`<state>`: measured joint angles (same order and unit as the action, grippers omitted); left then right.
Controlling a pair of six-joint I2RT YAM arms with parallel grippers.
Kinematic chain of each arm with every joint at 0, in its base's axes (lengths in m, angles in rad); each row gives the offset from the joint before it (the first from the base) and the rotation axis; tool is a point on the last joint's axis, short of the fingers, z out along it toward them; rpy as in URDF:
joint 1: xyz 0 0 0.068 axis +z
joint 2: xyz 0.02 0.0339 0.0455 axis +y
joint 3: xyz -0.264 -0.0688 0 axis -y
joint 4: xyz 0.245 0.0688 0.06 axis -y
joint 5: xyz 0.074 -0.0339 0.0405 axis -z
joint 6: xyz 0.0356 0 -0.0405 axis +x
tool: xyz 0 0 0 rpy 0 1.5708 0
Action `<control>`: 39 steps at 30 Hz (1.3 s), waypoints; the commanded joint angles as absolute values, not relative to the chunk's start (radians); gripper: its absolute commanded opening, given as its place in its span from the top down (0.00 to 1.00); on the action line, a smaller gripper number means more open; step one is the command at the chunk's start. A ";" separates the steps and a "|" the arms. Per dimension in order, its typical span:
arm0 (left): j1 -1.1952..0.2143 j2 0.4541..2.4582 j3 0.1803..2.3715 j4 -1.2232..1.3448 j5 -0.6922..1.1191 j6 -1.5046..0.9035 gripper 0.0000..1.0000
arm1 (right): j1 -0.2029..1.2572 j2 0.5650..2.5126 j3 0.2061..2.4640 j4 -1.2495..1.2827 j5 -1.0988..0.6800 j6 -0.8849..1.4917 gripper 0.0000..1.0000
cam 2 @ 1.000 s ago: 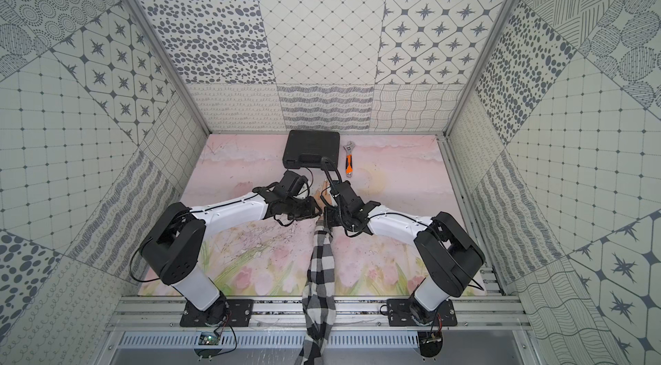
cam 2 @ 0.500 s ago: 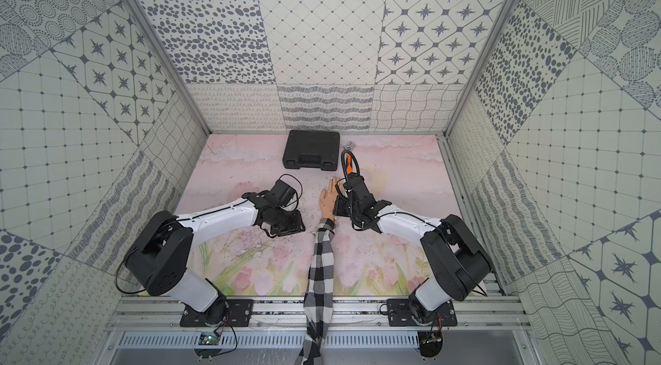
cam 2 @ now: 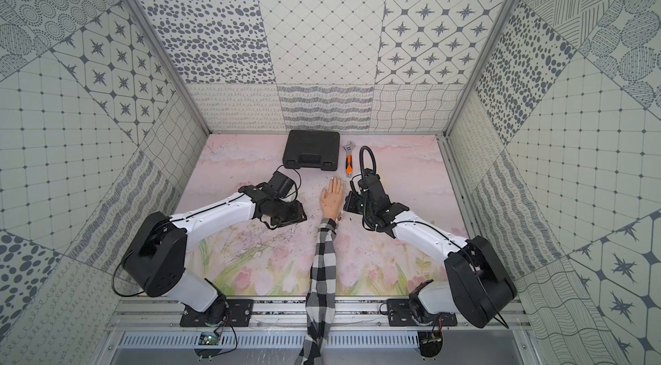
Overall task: Take off the watch
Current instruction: Take off the watch from the hand, then place the watch at the center of the board.
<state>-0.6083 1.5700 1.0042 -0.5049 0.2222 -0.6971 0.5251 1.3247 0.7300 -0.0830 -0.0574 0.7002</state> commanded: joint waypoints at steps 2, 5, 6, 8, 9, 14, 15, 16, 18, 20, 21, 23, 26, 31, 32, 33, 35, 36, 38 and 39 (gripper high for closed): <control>-0.597 1.570 1.028 -0.532 0.191 -0.682 0.45 | 0.455 1.237 0.698 -0.109 -0.016 0.688 1.00; -0.594 1.567 1.029 -0.528 0.189 -0.681 0.44 | 0.401 1.198 0.659 -0.124 -0.014 0.678 1.00; -0.594 1.566 1.029 -0.528 0.191 -0.680 0.44 | 0.382 1.190 0.644 -0.124 -0.014 0.676 1.00; -0.591 1.565 1.031 -0.528 0.191 -0.680 0.44 | 0.355 1.176 0.618 -0.123 -0.013 0.676 1.00; -0.590 1.564 1.030 -0.526 0.188 -0.678 0.44 | 0.343 1.170 0.604 -0.123 -0.005 0.675 1.00; -0.578 1.549 1.031 -0.532 0.177 -0.677 0.44 | 0.263 1.128 0.545 -0.134 0.013 0.692 1.00; -0.577 1.546 1.031 -0.532 0.177 -0.676 0.44 | 0.246 1.116 0.515 -0.141 0.016 0.702 1.00; -0.574 1.541 1.029 -0.533 0.176 -0.676 0.44 | 0.230 1.101 0.501 -0.147 0.025 0.712 1.00; -0.568 1.534 1.031 -0.535 0.172 -0.674 0.44 | 0.207 1.074 0.469 -0.161 0.045 0.738 1.00; -0.563 1.528 1.032 -0.537 0.170 -0.672 0.44 | 0.194 1.046 0.441 -0.171 0.058 0.762 1.00; -0.561 1.526 1.032 -0.536 0.168 -0.673 0.44 | 0.192 1.032 0.428 -0.177 0.072 0.776 1.00; -0.557 1.520 1.029 -0.538 0.166 -0.673 0.43 | 0.191 1.003 0.401 -0.183 0.088 0.802 0.96; -0.551 1.506 1.025 -0.543 0.154 -0.671 0.43 | 0.189 0.965 0.376 -0.215 0.123 0.844 0.71; -0.515 1.443 1.015 -0.566 0.102 -0.658 0.39 | 0.170 0.870 0.375 -0.327 0.210 0.912 0.33; -0.504 1.421 1.012 -0.571 0.087 -0.656 0.38 | 0.164 0.849 0.380 -0.353 0.224 0.922 0.28; -0.489 1.401 1.010 -0.575 0.076 -0.652 0.37 | 0.160 0.828 0.388 -0.376 0.238 0.932 0.21; -0.458 1.363 1.007 -0.584 0.057 -0.645 0.35 | 0.156 0.790 0.414 -0.447 0.281 0.956 0.04; -0.440 1.341 1.004 -0.586 0.043 -0.642 0.34 | 0.155 0.772 0.428 -0.474 0.299 0.965 0.02; -0.411 1.306 1.001 -0.592 0.007 -0.636 0.32 | 0.153 0.741 0.459 -0.514 0.325 0.971 0.02; -0.400 1.286 1.000 -0.598 -0.031 -0.630 0.31 | 0.153 0.727 0.477 -0.528 0.338 0.969 0.02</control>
